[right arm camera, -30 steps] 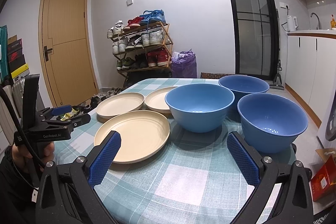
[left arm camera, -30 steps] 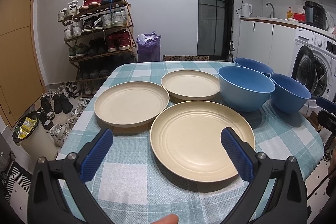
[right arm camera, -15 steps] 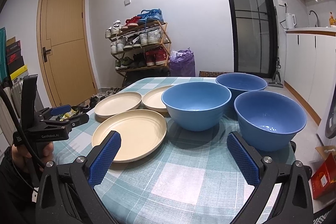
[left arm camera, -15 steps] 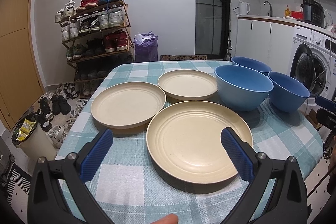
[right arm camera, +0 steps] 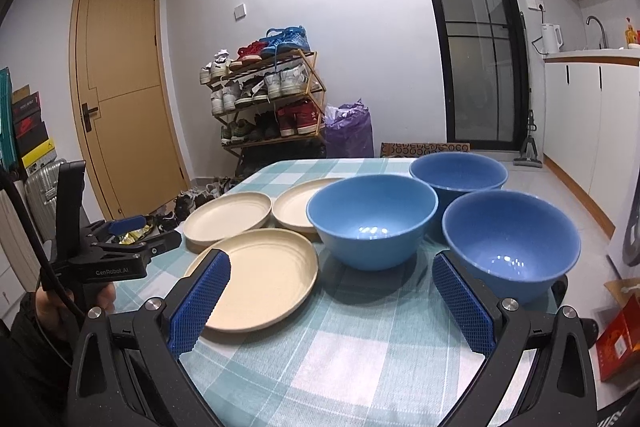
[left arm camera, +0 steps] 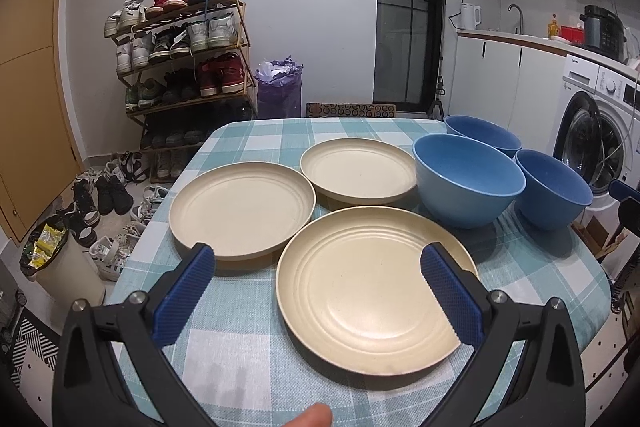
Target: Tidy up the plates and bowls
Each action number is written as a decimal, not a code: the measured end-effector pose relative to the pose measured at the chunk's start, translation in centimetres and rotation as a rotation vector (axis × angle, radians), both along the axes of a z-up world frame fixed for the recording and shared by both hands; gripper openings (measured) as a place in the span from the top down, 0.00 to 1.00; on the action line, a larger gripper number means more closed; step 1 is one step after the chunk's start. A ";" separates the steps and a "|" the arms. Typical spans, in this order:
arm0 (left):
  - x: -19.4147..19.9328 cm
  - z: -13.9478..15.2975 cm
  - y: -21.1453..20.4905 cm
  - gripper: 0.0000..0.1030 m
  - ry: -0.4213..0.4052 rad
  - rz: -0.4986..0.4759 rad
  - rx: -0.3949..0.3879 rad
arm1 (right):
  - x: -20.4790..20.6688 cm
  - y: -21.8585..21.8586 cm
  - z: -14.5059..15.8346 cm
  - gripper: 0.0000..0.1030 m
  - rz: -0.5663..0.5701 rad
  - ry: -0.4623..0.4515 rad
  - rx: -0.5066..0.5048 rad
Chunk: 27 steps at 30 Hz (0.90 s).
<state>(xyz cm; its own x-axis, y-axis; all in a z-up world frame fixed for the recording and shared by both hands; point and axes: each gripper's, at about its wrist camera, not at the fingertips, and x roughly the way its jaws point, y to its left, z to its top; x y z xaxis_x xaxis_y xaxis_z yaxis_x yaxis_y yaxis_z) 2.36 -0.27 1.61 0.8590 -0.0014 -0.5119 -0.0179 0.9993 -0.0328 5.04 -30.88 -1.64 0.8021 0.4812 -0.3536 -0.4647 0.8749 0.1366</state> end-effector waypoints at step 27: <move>5.0 4.9 1.4 0.00 -0.046 -0.005 -0.002 | 5.3 3.7 6.7 0.00 0.105 -0.030 -0.078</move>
<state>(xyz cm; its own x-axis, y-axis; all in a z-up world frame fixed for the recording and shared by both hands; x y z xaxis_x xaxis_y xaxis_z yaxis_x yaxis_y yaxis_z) 7.34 1.17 6.54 0.8817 -0.0064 -0.4717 -0.0115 0.9993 -0.0350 10.36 -27.20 5.08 0.7593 0.5352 -0.3703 -0.5574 0.8285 0.0545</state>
